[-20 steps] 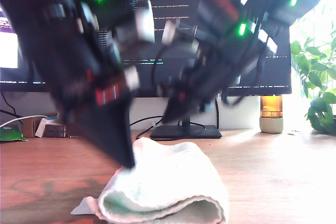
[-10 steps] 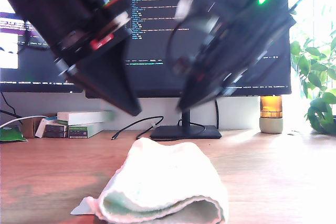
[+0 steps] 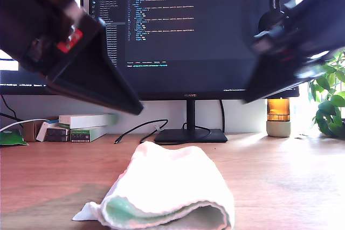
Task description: Fold the tea towel to a neat square and place it to the right
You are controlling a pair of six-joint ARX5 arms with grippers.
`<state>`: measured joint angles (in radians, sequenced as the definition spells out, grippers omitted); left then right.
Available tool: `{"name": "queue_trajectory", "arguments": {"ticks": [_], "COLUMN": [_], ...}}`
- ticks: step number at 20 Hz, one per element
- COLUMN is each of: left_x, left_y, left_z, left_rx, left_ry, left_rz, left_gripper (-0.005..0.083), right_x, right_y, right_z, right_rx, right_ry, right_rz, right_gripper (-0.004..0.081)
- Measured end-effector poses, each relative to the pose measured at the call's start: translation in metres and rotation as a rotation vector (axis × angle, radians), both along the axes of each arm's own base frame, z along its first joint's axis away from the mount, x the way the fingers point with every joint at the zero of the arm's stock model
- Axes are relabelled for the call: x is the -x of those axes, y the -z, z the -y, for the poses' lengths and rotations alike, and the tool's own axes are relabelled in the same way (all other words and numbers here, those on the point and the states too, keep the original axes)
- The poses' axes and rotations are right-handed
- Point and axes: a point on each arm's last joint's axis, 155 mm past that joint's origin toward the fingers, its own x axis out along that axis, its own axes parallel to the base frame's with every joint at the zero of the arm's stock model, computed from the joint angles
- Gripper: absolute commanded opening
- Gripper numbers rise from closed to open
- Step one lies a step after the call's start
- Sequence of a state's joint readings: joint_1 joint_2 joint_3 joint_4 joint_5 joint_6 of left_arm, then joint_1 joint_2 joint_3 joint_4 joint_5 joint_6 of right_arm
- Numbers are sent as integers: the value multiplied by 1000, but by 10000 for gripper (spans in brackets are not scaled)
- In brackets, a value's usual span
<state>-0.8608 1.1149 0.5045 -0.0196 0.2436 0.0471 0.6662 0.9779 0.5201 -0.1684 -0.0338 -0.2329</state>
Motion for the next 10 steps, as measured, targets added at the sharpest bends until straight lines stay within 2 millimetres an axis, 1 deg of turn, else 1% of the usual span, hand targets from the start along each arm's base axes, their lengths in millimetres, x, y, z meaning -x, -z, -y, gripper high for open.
{"name": "queue_trajectory", "arguments": {"ticks": [2,4,6,7,8,10], "left_x": [3,3,2,3,4,2], "left_y": [0,-2,-3,-1,1,-1], "left_z": [3,5,7,6,5,7], "left_rx": [26,49,74,72,70,78], "left_ry": [15,22,26,26,29,33], "left_rz": [2,15,34,32,32,47], "left_gripper": [-20,-20,-20,-20,-20,-20], "right_x": [14,29,43,50,57,68], "right_y": [-13,-22,-23,-23,-21,-11], "right_z": [8,16,21,19,16,12], "right_rx": [15,39,108,128,144,244], "right_ry": [4,0,-44,-84,-118,-233], "right_rz": [36,66,108,121,123,153], "right_gripper": [-13,-13,-13,-13,-13,-13]}}
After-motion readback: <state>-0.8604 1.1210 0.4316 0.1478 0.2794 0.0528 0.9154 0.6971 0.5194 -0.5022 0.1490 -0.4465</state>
